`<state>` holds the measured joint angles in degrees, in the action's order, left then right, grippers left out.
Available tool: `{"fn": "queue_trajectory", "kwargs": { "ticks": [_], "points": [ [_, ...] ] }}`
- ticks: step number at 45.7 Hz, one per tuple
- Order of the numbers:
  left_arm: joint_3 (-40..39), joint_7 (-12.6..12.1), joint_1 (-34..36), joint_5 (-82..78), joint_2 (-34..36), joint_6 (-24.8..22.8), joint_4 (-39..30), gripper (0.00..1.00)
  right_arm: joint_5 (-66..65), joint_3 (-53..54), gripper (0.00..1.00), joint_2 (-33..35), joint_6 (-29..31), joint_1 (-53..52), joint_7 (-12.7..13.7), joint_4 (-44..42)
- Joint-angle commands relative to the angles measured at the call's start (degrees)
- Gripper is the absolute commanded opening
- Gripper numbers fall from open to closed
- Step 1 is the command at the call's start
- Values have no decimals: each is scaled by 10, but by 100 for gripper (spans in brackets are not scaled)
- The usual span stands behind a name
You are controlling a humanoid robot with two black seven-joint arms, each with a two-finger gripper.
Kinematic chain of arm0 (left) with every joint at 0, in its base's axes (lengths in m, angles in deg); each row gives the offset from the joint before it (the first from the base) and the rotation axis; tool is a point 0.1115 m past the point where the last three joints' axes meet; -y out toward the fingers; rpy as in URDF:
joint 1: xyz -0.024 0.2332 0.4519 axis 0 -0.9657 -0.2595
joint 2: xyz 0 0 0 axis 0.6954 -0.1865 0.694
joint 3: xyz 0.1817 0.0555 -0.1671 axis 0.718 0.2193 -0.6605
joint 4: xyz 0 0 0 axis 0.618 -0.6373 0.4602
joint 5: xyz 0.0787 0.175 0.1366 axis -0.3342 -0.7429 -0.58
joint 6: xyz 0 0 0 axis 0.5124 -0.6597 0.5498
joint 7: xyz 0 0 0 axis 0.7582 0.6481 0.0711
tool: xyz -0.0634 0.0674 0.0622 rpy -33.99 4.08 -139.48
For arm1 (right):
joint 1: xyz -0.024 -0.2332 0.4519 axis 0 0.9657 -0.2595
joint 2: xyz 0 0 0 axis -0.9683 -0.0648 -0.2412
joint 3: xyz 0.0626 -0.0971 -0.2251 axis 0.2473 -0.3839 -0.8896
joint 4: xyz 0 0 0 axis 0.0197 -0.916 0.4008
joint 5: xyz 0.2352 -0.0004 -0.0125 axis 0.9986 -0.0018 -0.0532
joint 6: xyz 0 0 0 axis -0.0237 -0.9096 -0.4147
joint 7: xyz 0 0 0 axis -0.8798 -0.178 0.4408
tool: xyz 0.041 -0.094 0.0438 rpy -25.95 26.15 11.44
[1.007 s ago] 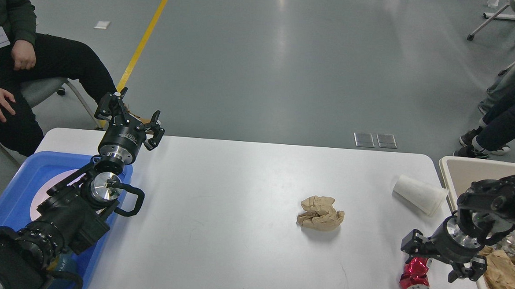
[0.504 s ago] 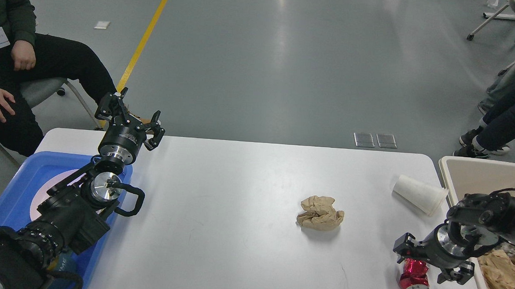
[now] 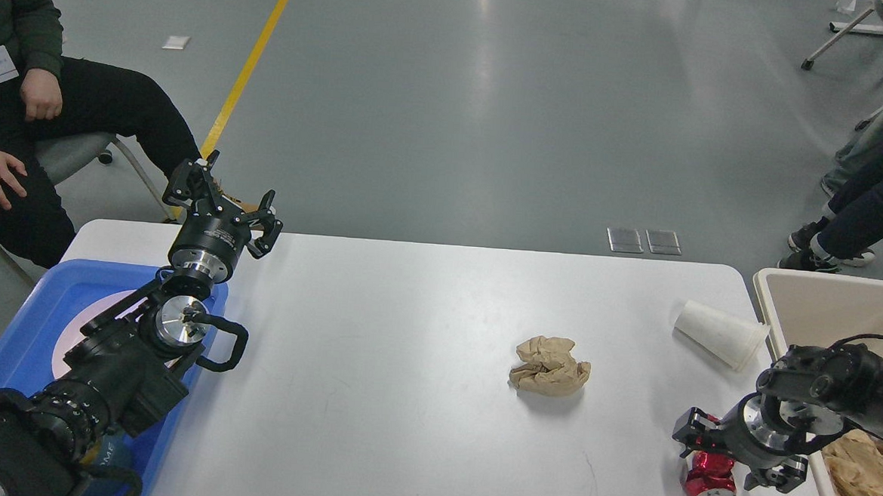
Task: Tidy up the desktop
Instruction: 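Lift the red can and carry it over the white bin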
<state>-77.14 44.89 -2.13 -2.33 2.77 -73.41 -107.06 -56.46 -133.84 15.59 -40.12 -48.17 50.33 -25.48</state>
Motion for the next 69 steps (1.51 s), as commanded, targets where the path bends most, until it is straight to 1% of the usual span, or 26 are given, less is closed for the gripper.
{"fn": "queue_trajectory", "kwargs": {
  "ticks": [1, 5, 6, 11, 18, 21, 22, 25, 28, 33, 34, 39, 43, 51, 58, 63, 69],
  "points": [
    [0, 0, 0, 0, 0, 0, 0, 96, 0, 1, 21, -1, 6, 0, 2, 1],
    [0, 0, 0, 0, 0, 0, 0, 96, 0, 1, 1, -1, 14, 0, 4, 4],
    [0, 0, 0, 0, 0, 0, 0, 96, 0, 1, 0, 0, 19, -1, 6, 4],
    [0, 0, 0, 0, 0, 0, 0, 96, 0, 1, 0, 1, 53, -6, 11, 2],
    [0, 0, 0, 0, 0, 0, 0, 96, 1, 1, 0, 1, 66, -24, 11, 9],
    [0, 0, 0, 0, 0, 0, 0, 96, 2, 1, 0, 4, 84, -35, 12, 13],
    [0, 0, 0, 0, 0, 0, 0, 96, 1, -5, 0, 10, 107, -52, 12, 24],
    [0, 0, 0, 0, 0, 0, 0, 96, 1, -15, 0, 30, 145, -95, 13, 47],
    [0, 0, 0, 0, 0, 0, 0, 96, -1, -30, 0, 67, 201, -156, 14, 80],
    [0, 0, 0, 0, 0, 0, 0, 96, -11, -72, 0, 105, 299, -281, 14, 112],
    [0, 0, 0, 0, 0, 0, 0, 96, -12, -82, 0, 111, 307, -307, 14, 113],
    [0, 0, 0, 0, 0, 0, 0, 96, -27, -120, 0, 121, 307, -411, 13, 113],
    [0, 0, 0, 0, 0, 0, 0, 96, -53, -127, 0, 120, 307, -477, 13, 113],
    [0, 0, 0, 0, 0, 0, 0, 96, -74, -128, 0, 106, 307, -557, 13, 114],
    [0, 0, 0, 0, 0, 0, 0, 96, -77, -128, 0, 93, 307, -589, 13, 113],
    [0, 0, 0, 0, 0, 0, 0, 96, -82, -127, 0, 92, 307, -580, 14, 101],
    [0, 0, 0, 0, 0, 0, 0, 96, -133, -127, 0, 92, 307, -536, 14, 32]
  ]
}}
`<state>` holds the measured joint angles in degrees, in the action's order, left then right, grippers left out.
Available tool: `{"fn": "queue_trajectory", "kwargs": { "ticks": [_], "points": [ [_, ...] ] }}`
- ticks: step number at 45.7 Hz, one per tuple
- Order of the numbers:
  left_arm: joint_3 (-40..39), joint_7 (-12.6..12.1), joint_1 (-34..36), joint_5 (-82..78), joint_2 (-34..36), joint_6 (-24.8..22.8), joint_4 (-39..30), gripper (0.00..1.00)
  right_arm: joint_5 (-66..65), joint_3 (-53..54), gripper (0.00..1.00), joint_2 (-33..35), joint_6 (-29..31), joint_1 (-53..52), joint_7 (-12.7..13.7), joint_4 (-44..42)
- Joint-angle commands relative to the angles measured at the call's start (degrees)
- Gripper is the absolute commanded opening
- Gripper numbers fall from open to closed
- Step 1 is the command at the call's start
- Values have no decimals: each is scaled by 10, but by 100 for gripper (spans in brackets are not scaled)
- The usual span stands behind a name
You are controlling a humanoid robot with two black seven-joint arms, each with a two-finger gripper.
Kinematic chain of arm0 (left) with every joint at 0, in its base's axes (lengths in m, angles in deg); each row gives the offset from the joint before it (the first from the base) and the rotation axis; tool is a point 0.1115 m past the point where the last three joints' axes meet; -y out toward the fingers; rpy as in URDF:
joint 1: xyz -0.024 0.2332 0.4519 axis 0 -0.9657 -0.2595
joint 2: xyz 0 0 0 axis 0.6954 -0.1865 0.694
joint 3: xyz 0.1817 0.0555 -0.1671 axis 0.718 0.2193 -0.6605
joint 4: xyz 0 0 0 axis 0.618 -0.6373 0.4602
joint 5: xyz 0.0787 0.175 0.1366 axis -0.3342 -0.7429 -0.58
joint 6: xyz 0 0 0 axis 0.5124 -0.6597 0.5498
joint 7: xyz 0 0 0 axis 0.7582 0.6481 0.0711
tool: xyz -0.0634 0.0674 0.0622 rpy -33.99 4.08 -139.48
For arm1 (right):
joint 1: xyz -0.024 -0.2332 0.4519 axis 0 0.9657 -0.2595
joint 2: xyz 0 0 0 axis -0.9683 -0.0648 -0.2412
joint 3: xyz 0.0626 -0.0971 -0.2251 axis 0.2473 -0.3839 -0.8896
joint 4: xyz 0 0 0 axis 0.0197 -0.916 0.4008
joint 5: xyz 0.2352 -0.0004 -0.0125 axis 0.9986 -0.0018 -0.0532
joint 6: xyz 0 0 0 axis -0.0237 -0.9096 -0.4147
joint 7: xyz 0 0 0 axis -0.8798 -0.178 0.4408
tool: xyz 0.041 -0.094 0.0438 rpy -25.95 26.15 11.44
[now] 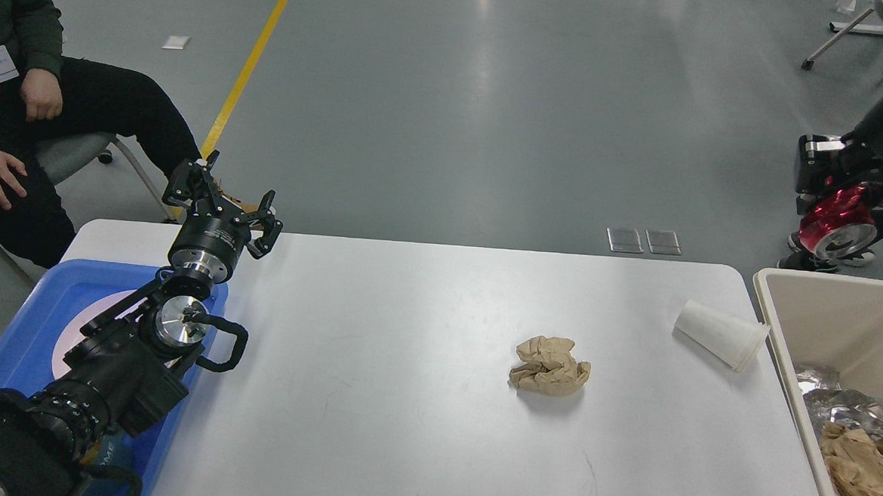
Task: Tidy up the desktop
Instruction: 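Lift the red can and carry it over the white bin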
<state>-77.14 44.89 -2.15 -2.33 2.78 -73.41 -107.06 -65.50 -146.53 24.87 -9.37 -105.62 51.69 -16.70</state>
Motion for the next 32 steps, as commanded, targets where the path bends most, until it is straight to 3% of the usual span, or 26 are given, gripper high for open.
{"fn": "queue_trajectory", "kwargs": {
  "ticks": [1, 11, 25, 32],
  "points": [
    [0, 0, 1, 0, 0, 0, 0, 96, -54, 0, 0, 0, 0, 52, 1, -72],
    [0, 0, 1, 0, 0, 0, 0, 96, -139, -1, 0, -6, -4, 193, 1, -175],
    [0, 0, 1, 0, 0, 0, 0, 96, -176, -9, 0, -78, -297, 404, 5, -205],
    [0, 0, 1, 0, 0, 0, 0, 96, -179, -9, 0, -115, -381, 518, 22, -247]
  ]
}}
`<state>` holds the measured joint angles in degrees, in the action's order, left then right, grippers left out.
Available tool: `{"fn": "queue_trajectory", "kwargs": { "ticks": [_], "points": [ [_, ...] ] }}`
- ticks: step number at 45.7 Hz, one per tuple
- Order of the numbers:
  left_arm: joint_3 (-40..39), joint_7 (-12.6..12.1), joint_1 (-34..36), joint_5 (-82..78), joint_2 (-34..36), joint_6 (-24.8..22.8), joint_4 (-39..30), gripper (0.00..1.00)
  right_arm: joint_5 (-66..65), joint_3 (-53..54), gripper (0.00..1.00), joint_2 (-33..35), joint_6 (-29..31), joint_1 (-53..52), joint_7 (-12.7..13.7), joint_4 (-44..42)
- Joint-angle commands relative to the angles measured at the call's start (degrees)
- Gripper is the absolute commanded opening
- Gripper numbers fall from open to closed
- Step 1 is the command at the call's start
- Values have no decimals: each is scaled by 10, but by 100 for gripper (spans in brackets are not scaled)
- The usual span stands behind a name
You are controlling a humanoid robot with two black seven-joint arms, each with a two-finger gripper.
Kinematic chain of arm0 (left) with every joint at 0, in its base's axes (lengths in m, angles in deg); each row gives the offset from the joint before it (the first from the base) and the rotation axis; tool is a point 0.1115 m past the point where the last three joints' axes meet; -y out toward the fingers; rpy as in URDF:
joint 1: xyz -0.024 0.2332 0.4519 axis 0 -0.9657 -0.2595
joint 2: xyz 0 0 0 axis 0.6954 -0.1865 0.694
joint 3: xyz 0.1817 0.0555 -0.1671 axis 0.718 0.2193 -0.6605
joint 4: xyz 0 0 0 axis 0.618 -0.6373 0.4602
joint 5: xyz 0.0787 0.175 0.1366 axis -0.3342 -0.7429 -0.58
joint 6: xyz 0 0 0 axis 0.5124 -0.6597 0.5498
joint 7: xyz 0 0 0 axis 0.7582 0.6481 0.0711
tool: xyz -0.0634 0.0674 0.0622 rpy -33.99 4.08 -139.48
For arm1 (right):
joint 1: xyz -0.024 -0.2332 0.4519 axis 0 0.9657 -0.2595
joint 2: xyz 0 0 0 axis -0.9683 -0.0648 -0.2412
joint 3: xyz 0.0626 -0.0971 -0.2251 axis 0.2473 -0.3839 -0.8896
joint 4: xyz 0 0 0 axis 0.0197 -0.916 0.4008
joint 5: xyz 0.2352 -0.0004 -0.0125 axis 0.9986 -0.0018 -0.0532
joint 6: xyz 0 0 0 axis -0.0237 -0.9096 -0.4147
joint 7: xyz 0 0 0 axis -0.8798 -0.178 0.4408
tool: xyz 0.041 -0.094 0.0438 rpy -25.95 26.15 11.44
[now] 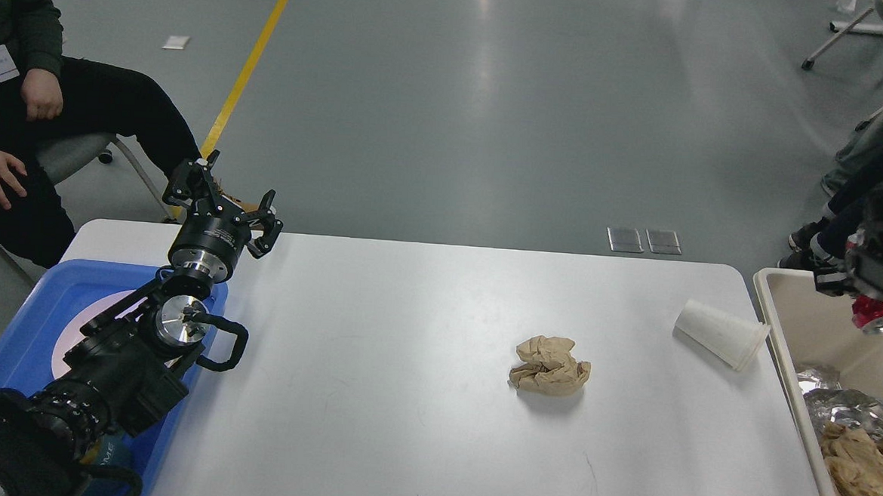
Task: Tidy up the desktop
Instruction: 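Lift the red can and carry it over the white bin, then lower the can into the bin and open the right gripper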
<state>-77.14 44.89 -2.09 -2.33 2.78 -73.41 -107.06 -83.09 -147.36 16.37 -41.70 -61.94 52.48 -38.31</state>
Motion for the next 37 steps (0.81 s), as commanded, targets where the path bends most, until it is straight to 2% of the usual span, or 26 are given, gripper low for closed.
{"fn": "queue_trajectory", "kwargs": {
  "ticks": [1, 12, 20, 37],
  "points": [
    [0, 0, 0, 0, 0, 0, 0, 96, -4, -1, 0, -34, -64, 95, 18, -39],
    [0, 0, 0, 0, 0, 0, 0, 96, -12, 1, 0, -66, -112, 213, 22, -135],
    [0, 0, 0, 0, 0, 0, 0, 96, -12, 1, 0, -64, -141, 259, 21, -167],
    [0, 0, 0, 0, 0, 0, 0, 96, -6, 11, 0, -31, -148, 325, 21, -187]
  ]
}}
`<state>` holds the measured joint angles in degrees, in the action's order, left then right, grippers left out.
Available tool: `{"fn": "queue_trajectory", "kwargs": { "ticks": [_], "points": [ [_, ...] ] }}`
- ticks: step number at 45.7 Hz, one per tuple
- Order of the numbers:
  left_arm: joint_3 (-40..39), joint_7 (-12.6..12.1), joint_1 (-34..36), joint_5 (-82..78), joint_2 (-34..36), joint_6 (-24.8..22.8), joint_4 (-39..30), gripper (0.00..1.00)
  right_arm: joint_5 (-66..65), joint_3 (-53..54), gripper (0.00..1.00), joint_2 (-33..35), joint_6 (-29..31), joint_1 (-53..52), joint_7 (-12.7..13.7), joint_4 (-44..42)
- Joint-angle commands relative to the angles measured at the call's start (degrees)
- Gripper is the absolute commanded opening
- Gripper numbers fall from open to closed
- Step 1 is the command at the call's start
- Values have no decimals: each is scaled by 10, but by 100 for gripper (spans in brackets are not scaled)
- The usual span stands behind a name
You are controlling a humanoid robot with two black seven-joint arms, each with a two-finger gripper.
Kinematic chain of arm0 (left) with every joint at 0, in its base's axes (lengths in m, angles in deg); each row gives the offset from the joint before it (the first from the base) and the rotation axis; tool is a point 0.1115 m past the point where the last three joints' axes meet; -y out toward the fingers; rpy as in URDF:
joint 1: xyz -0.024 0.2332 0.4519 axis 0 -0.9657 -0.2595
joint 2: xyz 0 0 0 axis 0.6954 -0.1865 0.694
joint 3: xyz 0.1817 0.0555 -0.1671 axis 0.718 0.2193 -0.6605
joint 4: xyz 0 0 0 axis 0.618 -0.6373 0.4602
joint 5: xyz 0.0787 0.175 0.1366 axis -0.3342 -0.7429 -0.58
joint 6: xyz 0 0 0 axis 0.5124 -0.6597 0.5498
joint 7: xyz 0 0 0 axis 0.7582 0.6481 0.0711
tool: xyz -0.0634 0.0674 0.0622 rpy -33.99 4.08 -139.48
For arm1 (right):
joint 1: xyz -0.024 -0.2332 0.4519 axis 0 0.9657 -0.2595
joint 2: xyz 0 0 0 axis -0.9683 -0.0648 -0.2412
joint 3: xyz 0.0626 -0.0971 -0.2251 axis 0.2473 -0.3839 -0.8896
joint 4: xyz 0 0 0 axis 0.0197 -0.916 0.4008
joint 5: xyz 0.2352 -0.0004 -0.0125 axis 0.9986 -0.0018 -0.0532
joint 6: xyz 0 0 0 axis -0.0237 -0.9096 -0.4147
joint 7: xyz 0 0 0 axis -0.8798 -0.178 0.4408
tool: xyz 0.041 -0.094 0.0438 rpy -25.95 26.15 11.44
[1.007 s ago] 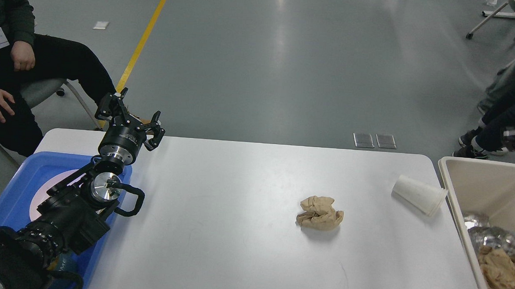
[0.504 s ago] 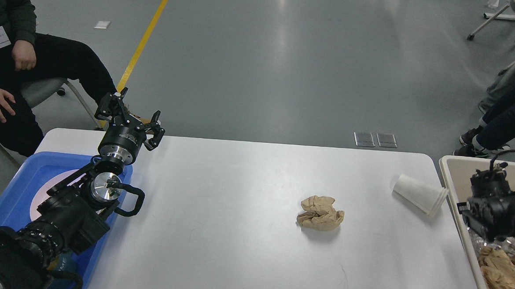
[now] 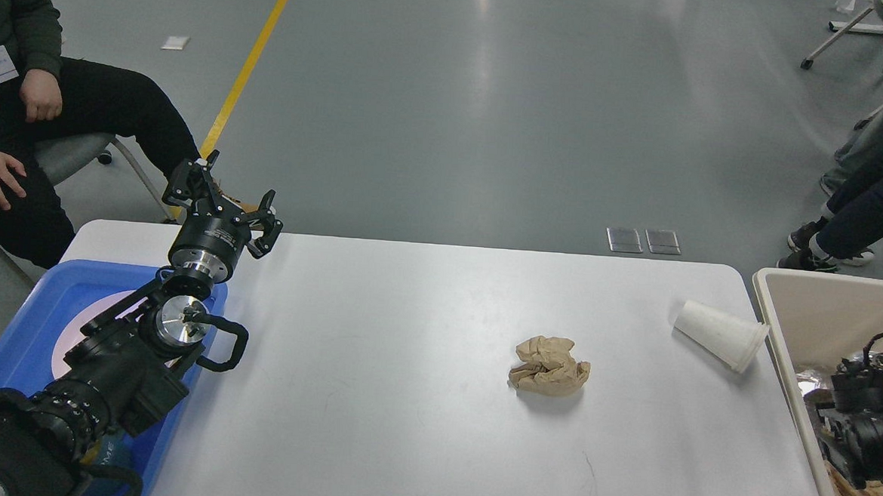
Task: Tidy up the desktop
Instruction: 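Lower the can into the bin and open the right gripper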
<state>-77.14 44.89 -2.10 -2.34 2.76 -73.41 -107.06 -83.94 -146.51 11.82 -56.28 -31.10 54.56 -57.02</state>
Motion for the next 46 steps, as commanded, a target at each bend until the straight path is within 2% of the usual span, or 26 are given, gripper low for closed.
{"fn": "queue_trajectory", "kwargs": {
  "ticks": [1, 11, 12, 14, 17, 20, 23, 32, 46],
  "points": [
    [0, 0, -1, 0, 0, 0, 0, 96, 2, 2, 0, 17, -4, 20, 0, 0],
    [0, 0, -1, 0, 0, 0, 0, 96, 4, 10, 0, 22, -15, 29, 0, 1],
    [0, 0, 0, 0, 0, 0, 0, 96, 4, 13, 2, 22, -15, 29, 0, 1],
    [0, 0, 0, 0, -1, 0, 0, 96, 5, 20, 17, 22, -17, 29, 0, 1],
    [0, 0, 0, 0, 0, 0, 0, 96, 5, 32, 49, 22, -22, 28, 0, -1],
    [0, 0, 0, 0, 0, 0, 0, 96, 5, 45, 77, 22, -40, 28, 0, -2],
    [0, 0, 0, 0, 0, 0, 0, 96, 6, 54, 100, 22, -53, 28, 0, -1],
    [0, 0, 0, 0, 0, 0, 0, 96, 6, 58, 100, 29, -52, 30, 0, 0],
    [0, 0, -1, 0, 0, 0, 0, 96, 7, 92, 100, 76, -49, -14, 0, 11]
  ]
}}
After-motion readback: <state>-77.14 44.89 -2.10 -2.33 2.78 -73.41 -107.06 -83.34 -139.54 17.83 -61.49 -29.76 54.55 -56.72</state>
